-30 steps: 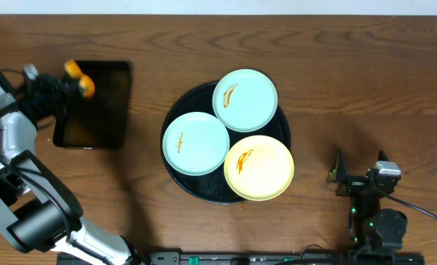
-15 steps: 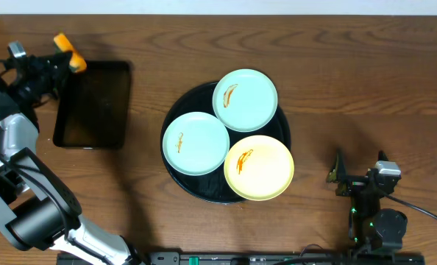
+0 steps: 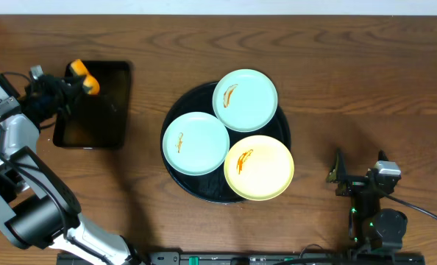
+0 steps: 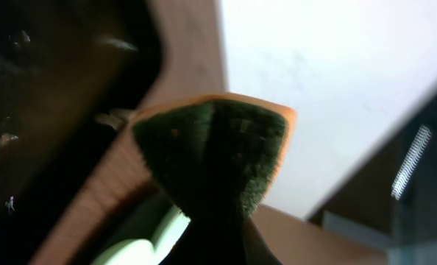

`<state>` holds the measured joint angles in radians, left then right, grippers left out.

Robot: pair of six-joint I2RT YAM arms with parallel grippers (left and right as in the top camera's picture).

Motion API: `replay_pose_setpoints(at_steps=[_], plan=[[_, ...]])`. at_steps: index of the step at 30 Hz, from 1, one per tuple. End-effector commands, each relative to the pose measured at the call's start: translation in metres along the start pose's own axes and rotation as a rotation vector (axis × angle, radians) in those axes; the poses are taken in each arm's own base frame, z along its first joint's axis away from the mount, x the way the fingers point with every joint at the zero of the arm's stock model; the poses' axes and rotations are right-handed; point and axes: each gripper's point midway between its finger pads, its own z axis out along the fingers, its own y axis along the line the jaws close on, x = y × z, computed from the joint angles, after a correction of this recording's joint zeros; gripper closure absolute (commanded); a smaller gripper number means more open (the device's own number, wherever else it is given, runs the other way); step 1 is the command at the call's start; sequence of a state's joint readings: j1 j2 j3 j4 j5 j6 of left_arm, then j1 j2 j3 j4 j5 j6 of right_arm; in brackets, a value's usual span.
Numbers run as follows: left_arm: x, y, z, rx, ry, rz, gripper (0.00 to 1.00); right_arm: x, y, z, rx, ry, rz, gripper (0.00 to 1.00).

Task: Clean dirty plates on tray and stack at the side

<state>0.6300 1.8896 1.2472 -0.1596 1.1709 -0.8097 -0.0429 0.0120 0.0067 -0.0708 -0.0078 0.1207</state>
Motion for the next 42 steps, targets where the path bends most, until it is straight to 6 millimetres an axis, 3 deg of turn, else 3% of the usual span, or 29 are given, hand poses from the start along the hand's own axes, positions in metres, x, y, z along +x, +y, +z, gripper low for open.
replay_pose_setpoints(at_steps=[1, 4, 42], plan=[[-0.0155, 0.0233, 0.0013, -0.098, -0.080, 0.042, 0.93, 0.0003, -0.0009, -0.0002, 0.003, 0.000, -0.013, 0.01], [-0.0107, 0.0165, 0.0020, -0.063, -0.050, 0.051, 0.93, 0.0003, -0.0009, -0.0002, 0.003, 0.000, -0.013, 0.01], [-0.0107, 0.0177, 0.0021, -0.069, -0.049, 0.093, 0.92, 0.0003, -0.0009, -0.0002, 0.003, 0.000, -0.013, 0.01]])
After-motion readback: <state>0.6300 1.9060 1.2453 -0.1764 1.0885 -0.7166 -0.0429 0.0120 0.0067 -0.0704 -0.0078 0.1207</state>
